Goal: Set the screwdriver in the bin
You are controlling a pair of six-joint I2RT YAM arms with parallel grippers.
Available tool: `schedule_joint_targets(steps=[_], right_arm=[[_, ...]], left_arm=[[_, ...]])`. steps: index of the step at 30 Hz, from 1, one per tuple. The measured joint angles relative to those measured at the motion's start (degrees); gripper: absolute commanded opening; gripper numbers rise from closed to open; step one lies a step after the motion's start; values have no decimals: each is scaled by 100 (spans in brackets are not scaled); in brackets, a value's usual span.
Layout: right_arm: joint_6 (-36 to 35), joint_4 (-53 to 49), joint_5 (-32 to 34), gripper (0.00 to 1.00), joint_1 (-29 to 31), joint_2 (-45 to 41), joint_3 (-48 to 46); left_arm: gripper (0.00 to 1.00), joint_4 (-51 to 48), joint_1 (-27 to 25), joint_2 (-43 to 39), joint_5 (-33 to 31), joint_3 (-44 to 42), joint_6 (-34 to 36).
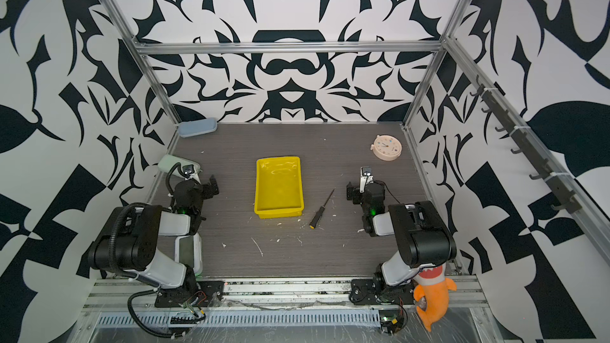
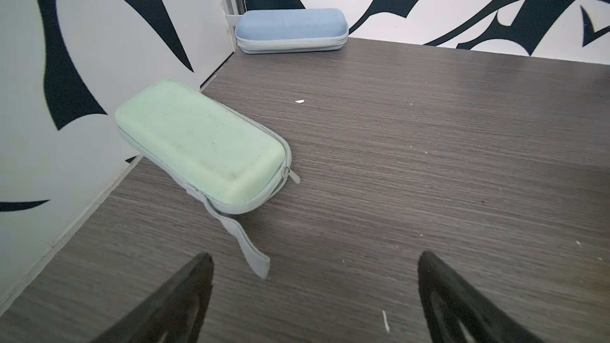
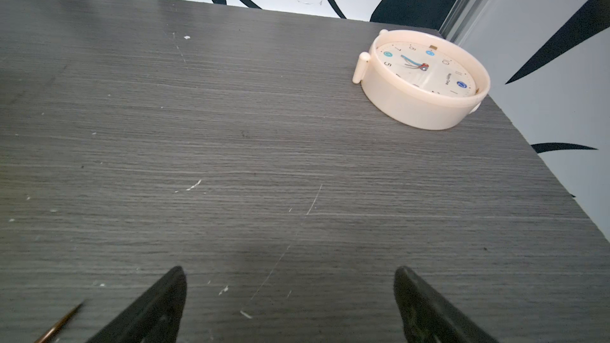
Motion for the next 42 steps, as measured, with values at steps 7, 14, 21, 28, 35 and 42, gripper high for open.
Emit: schedule_joint_targets(steps=[7, 14, 21, 28, 35, 42], right_arm=[[-2, 76, 2, 100, 0, -2, -17], [-2, 72, 9, 100, 11, -2, -17], [-2, 72, 28, 100, 17, -2, -17], [-17, 87, 168, 100, 107, -2, -20], [-26, 201, 273, 100, 168, -2, -66], [-48, 765, 398, 100, 256, -179, -566]], left_arm=[[99, -2691, -339, -2065, 63, 704, -304], [99, -5582, -433, -3386, 894, 2175, -1777], [99, -6721, -439, -3241, 2022, 1121, -2487], [99, -6907, -439, -3097, 2503, 929, -2743], [99, -6896, -439, -3169, 2527, 929, -2828], [99, -6896, -439, -3167, 2538, 929, -2868]])
